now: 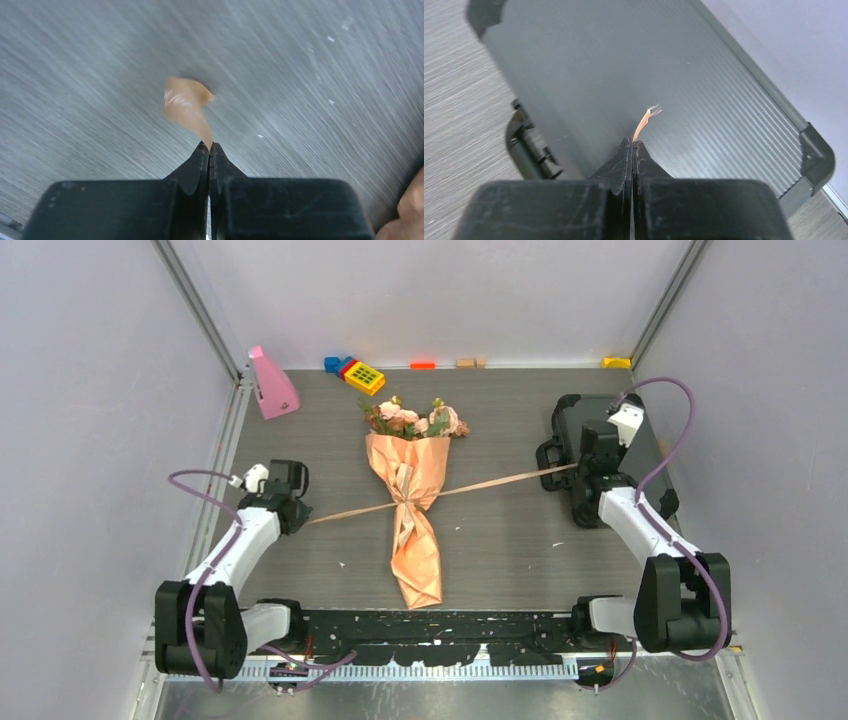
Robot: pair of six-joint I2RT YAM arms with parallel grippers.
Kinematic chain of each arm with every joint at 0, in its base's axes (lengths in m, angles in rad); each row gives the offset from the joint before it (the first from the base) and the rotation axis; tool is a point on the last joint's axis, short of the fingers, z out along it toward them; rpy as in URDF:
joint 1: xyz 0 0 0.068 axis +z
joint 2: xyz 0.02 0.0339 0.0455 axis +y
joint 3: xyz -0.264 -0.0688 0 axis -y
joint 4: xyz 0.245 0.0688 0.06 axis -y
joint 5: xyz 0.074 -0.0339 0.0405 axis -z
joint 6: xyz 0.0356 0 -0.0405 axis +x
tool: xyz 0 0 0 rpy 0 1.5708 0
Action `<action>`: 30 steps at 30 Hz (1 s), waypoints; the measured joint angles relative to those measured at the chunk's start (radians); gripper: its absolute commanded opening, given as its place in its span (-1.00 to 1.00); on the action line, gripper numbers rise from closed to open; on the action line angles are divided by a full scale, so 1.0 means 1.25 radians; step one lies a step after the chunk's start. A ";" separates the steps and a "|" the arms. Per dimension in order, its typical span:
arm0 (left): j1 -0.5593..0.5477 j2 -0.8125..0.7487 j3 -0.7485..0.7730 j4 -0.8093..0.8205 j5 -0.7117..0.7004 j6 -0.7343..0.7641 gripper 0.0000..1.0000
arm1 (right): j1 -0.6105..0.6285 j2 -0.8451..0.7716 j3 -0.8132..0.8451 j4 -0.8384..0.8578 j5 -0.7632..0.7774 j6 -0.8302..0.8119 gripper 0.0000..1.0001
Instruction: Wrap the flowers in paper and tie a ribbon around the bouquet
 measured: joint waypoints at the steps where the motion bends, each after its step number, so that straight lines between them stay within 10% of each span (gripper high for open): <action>1: 0.033 0.000 -0.009 -0.001 0.010 -0.005 -1.00 | -0.020 0.000 -0.002 -0.004 -0.007 0.000 -0.99; 15: 0.272 0.002 -0.079 0.033 0.163 0.035 -1.00 | -0.212 0.000 -0.026 -0.008 -0.087 -0.019 -0.88; 17: 0.270 0.004 -0.084 0.049 0.217 0.049 -0.64 | -0.206 0.000 -0.032 0.005 -0.148 -0.026 -0.34; 22: 0.258 -0.012 -0.085 0.059 0.285 0.081 0.90 | -0.095 -0.020 -0.041 0.027 -0.273 -0.096 0.30; 25: 0.246 -0.069 -0.081 0.040 0.282 0.088 0.99 | 0.064 -0.040 -0.037 0.030 -0.349 -0.161 0.74; 30: 0.201 -0.157 -0.016 -0.041 0.220 0.090 0.99 | 0.322 -0.036 -0.027 0.009 -0.527 -0.303 0.81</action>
